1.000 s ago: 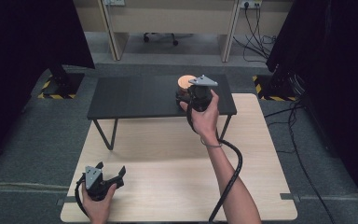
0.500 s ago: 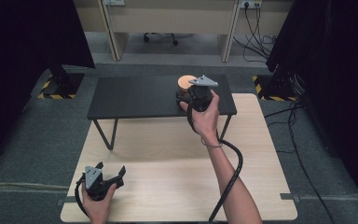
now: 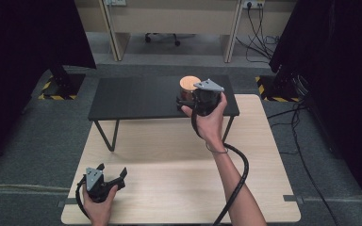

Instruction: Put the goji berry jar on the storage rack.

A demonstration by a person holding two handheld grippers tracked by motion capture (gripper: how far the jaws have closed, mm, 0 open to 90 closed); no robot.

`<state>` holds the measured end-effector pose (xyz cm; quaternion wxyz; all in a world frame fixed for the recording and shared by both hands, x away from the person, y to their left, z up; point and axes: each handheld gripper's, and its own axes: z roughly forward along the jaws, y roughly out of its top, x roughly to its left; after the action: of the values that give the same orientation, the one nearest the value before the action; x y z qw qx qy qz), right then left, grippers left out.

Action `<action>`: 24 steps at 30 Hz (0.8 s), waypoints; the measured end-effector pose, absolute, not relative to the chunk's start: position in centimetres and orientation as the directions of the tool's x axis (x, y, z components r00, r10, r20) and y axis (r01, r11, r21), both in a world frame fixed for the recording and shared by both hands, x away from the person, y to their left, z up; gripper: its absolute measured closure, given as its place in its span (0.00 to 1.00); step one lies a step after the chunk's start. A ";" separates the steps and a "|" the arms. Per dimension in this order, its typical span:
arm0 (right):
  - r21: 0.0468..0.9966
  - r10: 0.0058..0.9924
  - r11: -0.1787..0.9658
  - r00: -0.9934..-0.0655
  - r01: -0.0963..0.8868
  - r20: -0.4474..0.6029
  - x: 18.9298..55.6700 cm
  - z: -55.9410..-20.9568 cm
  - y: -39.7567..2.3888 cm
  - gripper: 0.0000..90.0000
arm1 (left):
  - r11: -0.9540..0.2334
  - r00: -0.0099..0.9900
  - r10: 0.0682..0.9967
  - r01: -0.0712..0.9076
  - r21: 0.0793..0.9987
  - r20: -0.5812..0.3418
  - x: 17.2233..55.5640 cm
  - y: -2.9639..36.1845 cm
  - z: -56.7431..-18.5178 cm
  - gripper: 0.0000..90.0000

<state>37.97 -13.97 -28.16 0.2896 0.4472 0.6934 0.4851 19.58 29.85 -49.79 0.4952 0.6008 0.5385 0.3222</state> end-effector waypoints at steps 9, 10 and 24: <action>0.938 0.891 0.118 -0.452 0.327 0.046 36.4 -28.6 -15.1 0.01 | 0.070 0.212 0.966 0.328 0.942 -0.145 19.6 29.8 -49.8 0.04; 0.939 0.891 0.118 -0.452 0.322 0.043 36.2 -28.7 -15.2 0.01 | 0.070 0.212 0.966 0.328 0.942 -0.145 19.6 29.8 -49.8 0.04; 0.947 0.885 0.117 -0.465 0.299 0.038 34.5 -29.0 -16.5 0.01 | 0.068 0.211 0.967 0.326 0.943 -0.143 19.5 29.8 -49.8 0.04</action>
<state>34.54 -16.49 -29.01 0.2883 0.4294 0.6893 0.5073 19.55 29.80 -49.80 0.4944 0.6010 0.5379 0.3240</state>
